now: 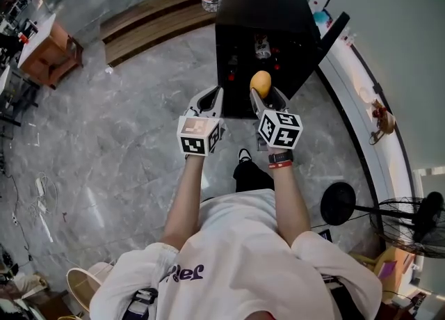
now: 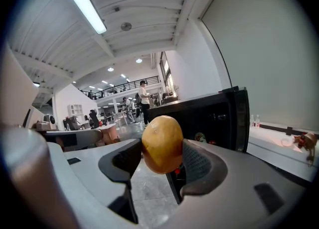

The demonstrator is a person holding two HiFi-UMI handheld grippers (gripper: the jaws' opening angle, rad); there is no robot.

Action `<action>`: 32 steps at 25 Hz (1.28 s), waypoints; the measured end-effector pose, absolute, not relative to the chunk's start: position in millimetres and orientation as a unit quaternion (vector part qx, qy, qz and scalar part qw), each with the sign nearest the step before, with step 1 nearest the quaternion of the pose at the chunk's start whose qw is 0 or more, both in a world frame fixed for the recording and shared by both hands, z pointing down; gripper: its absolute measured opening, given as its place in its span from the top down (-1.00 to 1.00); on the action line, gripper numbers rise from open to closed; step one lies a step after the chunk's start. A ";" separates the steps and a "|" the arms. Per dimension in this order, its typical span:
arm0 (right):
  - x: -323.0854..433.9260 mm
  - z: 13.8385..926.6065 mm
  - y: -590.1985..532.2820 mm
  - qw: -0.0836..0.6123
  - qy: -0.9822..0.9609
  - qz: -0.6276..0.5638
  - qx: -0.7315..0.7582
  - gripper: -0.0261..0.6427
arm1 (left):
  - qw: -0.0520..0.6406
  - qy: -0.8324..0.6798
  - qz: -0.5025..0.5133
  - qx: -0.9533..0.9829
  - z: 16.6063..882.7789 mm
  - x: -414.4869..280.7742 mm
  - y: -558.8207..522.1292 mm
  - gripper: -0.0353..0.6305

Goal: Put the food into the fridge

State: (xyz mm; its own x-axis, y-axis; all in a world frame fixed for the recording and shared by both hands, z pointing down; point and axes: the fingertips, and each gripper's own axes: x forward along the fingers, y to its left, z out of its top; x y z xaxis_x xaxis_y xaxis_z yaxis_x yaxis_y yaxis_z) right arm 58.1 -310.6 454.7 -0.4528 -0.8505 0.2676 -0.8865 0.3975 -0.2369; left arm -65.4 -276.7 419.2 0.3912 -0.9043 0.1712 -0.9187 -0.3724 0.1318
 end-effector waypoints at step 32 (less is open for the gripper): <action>24.1 611.3 -455.9 0.144 -0.832 0.223 0.487 0.11 | 0.152 -0.536 0.055 0.829 518.4 -80.0 -373.6 0.84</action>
State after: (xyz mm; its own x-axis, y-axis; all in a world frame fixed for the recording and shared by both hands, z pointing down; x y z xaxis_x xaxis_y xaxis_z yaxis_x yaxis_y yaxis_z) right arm 24.1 -455.9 611.3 -0.4837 -0.7466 0.4568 -0.8749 0.4262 -0.2300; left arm -80.0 -373.6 518.4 0.4195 -0.8715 0.2539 -0.9048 -0.3789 0.1942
